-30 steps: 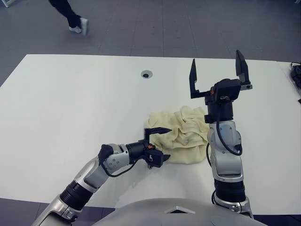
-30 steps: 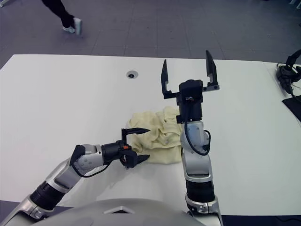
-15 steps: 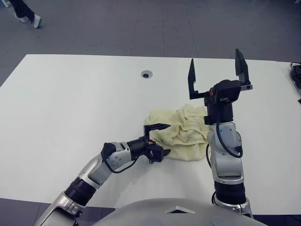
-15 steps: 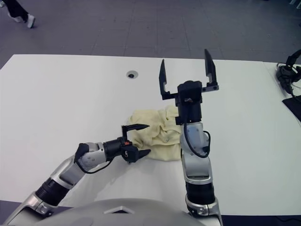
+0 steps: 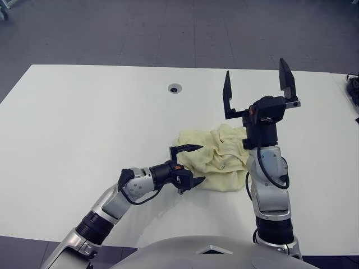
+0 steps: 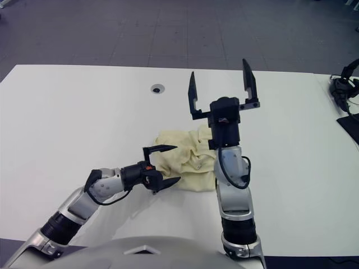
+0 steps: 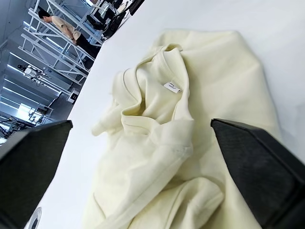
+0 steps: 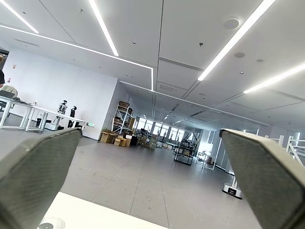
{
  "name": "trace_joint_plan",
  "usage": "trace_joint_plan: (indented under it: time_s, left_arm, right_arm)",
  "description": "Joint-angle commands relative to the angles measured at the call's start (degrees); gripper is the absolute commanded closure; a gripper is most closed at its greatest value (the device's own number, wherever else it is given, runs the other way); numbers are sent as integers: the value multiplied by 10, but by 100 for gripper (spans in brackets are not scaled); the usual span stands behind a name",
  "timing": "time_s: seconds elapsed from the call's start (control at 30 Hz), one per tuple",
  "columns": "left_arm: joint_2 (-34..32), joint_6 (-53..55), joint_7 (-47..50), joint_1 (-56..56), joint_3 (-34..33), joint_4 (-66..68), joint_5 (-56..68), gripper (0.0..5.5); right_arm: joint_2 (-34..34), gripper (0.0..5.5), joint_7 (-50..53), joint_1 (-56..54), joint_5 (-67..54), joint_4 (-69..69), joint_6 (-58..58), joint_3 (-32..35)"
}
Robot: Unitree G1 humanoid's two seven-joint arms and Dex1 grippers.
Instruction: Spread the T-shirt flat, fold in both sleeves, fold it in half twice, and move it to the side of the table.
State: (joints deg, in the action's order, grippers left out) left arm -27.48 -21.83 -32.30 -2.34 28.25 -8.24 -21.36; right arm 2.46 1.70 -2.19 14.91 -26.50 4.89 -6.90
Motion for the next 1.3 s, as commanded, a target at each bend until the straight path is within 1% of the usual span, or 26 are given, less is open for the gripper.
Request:
trace_joint_plan:
  time_s: [0.03, 0.27, 0.63, 0.77, 0.87, 1.1, 1.3]
  left_arm:
    - [7, 12, 18, -13, -3, 16, -35, 10]
    - [11, 18, 28, -16, -2, 33, -58, 10]
    - [16, 6, 28, -22, 3, 44, -59, 10]
    - [18, 0, 27, -22, 9, 50, -59, 73]
    - [19, -4, 24, -24, 14, 58, -59, 137]
    - [19, -11, 17, -27, 21, 85, -51, 257]
    - [17, -16, 13, -29, 22, 96, -51, 376]
  right_arm:
    - [1, 14, -3, 5, 2, -8, -6, 0]
    - [1, 14, -3, 5, 1, -9, -6, 0]
    - [1, 14, 0, 6, 0, -7, -6, 3]
    - [1, 10, 0, 4, 0, -5, -5, 4]
    - [1, 10, 1, 2, 0, -1, -4, 5]
    - [1, 10, 3, 1, 1, 2, -2, 6]
    - [1, 10, 4, 0, 4, 1, -2, 3]
